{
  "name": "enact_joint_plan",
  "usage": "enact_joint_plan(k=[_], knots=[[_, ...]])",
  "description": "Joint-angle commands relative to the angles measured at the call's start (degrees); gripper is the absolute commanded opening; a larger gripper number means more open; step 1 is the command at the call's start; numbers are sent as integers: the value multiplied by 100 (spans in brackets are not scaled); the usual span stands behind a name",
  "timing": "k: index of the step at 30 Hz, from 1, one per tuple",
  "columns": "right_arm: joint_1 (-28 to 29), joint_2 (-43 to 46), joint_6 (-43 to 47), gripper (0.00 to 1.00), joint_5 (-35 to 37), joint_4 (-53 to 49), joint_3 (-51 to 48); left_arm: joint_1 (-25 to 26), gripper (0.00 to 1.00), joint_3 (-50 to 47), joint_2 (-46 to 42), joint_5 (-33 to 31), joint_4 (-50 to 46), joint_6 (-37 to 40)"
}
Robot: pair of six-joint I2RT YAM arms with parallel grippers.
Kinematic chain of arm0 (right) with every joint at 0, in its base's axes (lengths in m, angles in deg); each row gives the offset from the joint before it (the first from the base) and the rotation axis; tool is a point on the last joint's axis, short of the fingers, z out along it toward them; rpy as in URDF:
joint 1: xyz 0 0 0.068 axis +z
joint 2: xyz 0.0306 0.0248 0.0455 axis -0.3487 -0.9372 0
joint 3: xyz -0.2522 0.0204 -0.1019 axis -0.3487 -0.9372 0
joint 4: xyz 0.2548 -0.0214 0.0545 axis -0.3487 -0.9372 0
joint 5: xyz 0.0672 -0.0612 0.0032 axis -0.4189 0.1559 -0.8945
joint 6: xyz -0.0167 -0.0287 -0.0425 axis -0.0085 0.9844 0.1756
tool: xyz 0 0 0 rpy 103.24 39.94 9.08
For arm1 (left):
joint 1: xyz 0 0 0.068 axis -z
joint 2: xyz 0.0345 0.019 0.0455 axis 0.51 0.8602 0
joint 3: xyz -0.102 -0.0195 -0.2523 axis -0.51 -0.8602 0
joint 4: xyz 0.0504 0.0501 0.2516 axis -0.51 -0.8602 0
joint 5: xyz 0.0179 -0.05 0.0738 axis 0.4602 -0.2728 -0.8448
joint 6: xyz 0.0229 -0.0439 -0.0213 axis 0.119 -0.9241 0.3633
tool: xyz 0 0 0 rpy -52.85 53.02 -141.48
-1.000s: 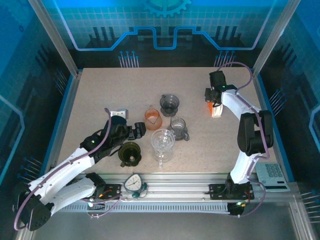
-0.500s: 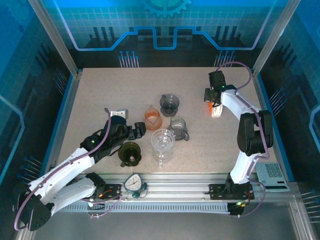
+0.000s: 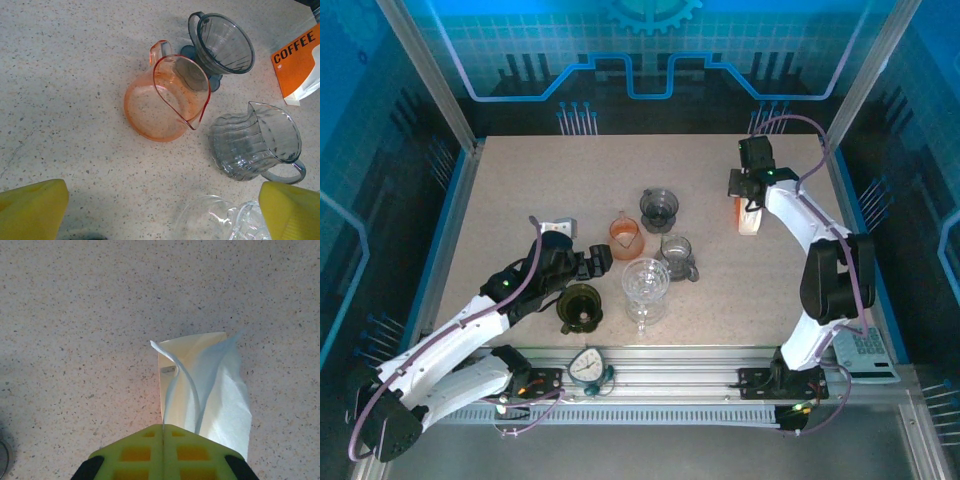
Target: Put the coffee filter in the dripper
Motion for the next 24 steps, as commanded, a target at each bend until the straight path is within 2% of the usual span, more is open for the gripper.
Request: enact_joint_plan(k=[1,7,9,15,18,24], knots=[[48,120,71,0,42,-191,87,-48,99,-22,16,95,107,-58],[52,-198,-29,0,-107,-206,11,-45,99,-15,50,125,122,-70],[55,-248,-98,17,-134,-211,10,-53,99,9,66,128,90,-73],[65,2,-156,39,-242,-109,-3,-59,99,38,77,155,106,-76],[57,126,-212,38,-263,-129,34,-57,99,42,103,198,140,-101],[57,7,-399,28,-211,-412,232,-66,99,-35,147,257,242,-147]])
